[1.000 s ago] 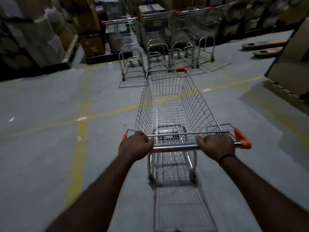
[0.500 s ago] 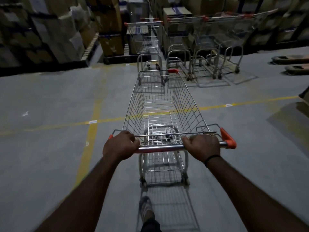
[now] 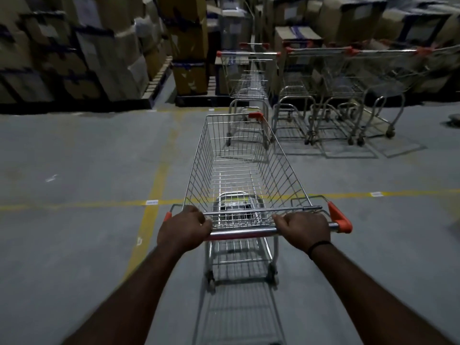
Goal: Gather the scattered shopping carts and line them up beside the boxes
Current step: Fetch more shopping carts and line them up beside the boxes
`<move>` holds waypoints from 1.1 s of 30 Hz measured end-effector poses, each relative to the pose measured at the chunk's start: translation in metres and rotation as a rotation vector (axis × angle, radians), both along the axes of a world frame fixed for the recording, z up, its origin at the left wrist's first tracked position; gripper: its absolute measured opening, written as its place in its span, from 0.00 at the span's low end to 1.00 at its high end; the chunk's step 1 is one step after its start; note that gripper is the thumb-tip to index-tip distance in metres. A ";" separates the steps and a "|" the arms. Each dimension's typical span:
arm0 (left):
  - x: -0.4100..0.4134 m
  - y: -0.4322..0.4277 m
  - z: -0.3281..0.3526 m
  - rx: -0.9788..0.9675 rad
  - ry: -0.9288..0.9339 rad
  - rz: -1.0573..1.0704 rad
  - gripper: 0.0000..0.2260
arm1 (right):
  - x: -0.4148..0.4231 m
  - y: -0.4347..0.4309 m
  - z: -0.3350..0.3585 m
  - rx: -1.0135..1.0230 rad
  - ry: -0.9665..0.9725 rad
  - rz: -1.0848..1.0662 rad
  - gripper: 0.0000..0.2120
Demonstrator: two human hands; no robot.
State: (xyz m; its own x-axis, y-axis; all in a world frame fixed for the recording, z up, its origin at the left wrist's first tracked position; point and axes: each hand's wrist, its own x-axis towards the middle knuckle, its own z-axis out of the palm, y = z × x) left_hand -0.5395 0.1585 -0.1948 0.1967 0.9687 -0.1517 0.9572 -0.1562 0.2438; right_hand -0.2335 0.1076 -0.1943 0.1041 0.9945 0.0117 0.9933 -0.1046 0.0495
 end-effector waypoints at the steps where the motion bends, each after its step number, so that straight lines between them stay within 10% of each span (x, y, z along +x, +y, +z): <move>1: -0.001 0.015 0.000 -0.002 0.000 0.011 0.23 | 0.001 0.019 0.000 0.003 -0.002 0.013 0.34; 33: -0.021 0.576 0.018 0.067 0.025 0.356 0.17 | -0.016 0.647 -0.002 0.036 0.090 0.323 0.38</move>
State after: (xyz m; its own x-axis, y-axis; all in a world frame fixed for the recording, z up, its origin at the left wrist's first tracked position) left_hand -0.5602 0.7343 -0.1765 -0.1574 0.9838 -0.0857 0.9600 0.1728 0.2202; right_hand -0.2499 0.7541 -0.1960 -0.2139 0.9754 0.0529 0.9756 0.2160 -0.0381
